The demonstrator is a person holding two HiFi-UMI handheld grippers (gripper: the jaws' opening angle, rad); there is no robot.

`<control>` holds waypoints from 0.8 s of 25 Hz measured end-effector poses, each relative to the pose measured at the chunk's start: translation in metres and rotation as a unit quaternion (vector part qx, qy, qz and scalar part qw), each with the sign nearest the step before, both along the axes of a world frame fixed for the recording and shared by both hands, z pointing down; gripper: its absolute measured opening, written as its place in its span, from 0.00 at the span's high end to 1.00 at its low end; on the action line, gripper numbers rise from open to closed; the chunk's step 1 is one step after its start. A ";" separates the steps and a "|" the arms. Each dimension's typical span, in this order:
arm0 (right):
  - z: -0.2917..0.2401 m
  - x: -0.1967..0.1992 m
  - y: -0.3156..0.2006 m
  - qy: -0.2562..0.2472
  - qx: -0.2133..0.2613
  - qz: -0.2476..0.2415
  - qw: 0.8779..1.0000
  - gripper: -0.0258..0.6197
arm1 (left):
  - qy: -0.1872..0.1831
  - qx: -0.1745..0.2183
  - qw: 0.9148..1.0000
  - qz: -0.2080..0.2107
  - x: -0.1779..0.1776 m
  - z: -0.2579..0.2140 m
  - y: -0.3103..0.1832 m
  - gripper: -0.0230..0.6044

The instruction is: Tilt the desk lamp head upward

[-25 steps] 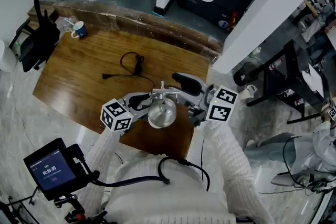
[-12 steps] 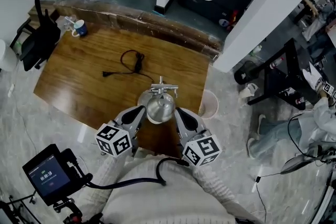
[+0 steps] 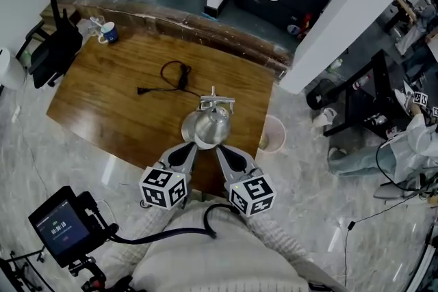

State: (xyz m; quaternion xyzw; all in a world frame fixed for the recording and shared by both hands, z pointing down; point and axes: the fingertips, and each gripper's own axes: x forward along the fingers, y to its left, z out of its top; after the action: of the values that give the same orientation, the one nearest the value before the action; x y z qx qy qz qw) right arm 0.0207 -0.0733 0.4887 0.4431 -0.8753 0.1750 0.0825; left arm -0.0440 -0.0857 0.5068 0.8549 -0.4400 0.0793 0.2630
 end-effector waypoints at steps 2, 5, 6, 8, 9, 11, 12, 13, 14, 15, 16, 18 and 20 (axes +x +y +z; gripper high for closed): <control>-0.001 0.001 0.001 0.001 0.002 0.002 1.000 0.96 | -0.003 0.002 1.000 -0.001 0.001 -0.001 0.001 0.95; -0.001 0.001 0.000 0.010 0.004 -0.003 1.000 0.96 | -0.003 0.001 1.000 0.002 0.003 -0.001 0.002 0.95; -0.001 0.000 0.000 0.012 0.004 -0.005 1.000 0.96 | -0.002 0.001 1.000 0.004 0.004 -0.001 0.003 0.95; 0.000 -0.002 0.000 0.016 0.001 -0.009 1.000 0.96 | -0.003 0.002 1.000 0.005 0.004 -0.002 0.004 0.95; 0.000 -0.003 0.000 0.018 0.000 -0.010 1.000 0.96 | -0.004 0.002 1.000 0.005 0.004 -0.002 0.004 0.95; 0.001 -0.005 0.001 0.022 -0.002 -0.011 1.000 0.96 | -0.008 0.005 1.000 0.007 0.004 -0.003 0.006 0.95; 0.002 -0.005 0.001 0.023 -0.003 -0.011 1.000 0.96 | -0.012 0.007 1.000 0.008 0.005 -0.003 0.007 0.95; 0.003 -0.005 0.002 0.024 -0.004 -0.011 1.000 0.96 | -0.018 0.010 1.000 0.009 0.005 -0.003 0.007 0.95; 0.004 -0.005 0.002 0.025 -0.005 -0.010 1.000 0.96 | -0.022 0.013 1.000 0.009 0.005 -0.002 0.008 0.95; 0.006 -0.006 0.002 0.025 -0.007 -0.009 1.000 0.96 | -0.025 0.014 1.000 0.009 0.005 -0.002 0.008 0.95; 0.007 -0.006 0.002 0.025 -0.009 -0.009 1.000 0.96 | -0.027 0.014 1.000 0.007 0.004 -0.002 0.009 0.95; 0.007 -0.008 0.003 0.025 -0.011 -0.009 1.000 0.96 | -0.026 0.014 1.000 0.004 0.001 -0.003 0.009 0.95; 0.006 -0.008 0.003 0.025 -0.010 -0.008 1.000 0.96 | -0.022 0.012 1.000 0.002 0.000 -0.004 0.009 0.95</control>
State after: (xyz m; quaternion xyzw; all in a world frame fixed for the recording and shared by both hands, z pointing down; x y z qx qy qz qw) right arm 0.0125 -0.0699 0.4945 0.4395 -0.8746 0.1722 0.1106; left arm -0.0438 -0.0764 0.5030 0.8570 -0.4449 0.0936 0.2425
